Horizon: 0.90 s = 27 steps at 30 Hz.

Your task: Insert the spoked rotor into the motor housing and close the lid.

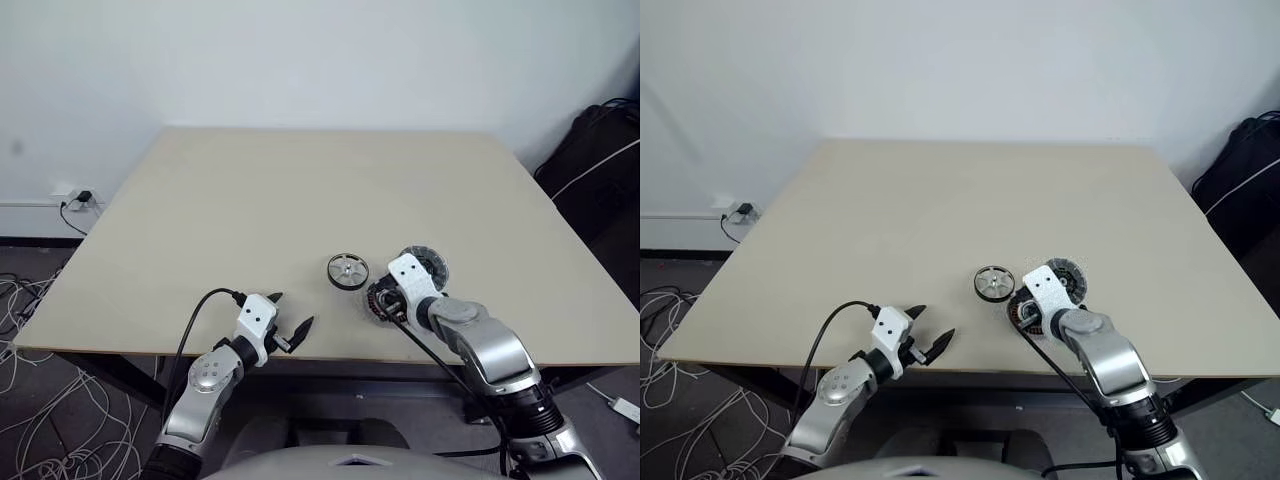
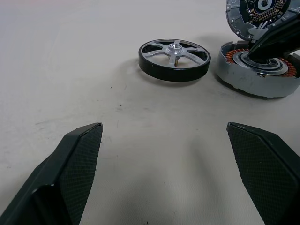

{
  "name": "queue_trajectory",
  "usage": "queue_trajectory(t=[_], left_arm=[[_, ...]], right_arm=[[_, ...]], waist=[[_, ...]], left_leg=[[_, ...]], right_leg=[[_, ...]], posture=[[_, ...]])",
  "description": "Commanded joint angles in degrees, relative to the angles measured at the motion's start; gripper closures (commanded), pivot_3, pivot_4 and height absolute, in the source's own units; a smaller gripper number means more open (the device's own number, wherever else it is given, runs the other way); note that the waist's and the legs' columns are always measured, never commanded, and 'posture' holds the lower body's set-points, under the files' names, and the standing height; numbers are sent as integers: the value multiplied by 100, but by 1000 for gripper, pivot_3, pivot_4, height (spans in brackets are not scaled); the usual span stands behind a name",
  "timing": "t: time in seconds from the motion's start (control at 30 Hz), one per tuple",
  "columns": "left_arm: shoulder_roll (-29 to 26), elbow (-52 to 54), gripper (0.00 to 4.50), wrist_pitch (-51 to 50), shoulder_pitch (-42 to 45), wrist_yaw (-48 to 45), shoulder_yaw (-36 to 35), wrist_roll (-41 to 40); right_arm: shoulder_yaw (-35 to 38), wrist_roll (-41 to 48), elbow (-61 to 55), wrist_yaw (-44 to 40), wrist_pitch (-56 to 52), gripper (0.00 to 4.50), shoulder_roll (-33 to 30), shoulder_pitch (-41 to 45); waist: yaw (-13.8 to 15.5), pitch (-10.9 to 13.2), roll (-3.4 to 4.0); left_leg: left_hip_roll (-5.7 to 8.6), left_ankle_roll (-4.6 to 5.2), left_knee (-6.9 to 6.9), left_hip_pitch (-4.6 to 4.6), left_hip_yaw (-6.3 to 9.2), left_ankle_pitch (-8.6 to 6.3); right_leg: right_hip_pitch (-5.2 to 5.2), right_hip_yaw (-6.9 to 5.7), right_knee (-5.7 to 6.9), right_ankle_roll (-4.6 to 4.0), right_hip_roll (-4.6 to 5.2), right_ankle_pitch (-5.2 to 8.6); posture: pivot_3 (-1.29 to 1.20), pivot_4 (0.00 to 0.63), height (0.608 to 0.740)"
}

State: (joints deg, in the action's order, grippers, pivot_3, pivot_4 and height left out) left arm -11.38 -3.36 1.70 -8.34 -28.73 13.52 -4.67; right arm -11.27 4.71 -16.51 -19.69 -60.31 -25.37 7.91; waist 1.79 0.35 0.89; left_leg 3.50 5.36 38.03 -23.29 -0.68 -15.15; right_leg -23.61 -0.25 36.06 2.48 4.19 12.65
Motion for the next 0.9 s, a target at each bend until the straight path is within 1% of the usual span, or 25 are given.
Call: queue_trajectory(t=[0.03, 0.47, 0.9], left_arm=[[15, 287, 0, 51, 85, -2, -31, -36], [-3, 260, 0, 32, 130, -53, -8, -40], [0, 280, 0, 26, 93, -17, -24, -37]], right_arm=[[154, 12, -259, -8, 7, 4467, -78, 1], [198, 43, -471, 48, 24, 4467, 32, -112], [246, 56, -564, 12, -15, 4467, -27, -283]], waist=[[-1, 0, 1], [-2, -1, 2], [0, -2, 2]], left_leg=[[0, 0, 0, 0, 0, 0], [0, 0, 3, 0, 0, 0], [0, 0, 4, 0, 0, 0]], right_leg=[[0, 0, 0, 0, 0, 0], [0, 1, 2, 1, -1, -1], [0, 1, 2, 0, -1, -1]], posture=[[0, 0, 740], [0, 0, 740], [0, 0, 740]])
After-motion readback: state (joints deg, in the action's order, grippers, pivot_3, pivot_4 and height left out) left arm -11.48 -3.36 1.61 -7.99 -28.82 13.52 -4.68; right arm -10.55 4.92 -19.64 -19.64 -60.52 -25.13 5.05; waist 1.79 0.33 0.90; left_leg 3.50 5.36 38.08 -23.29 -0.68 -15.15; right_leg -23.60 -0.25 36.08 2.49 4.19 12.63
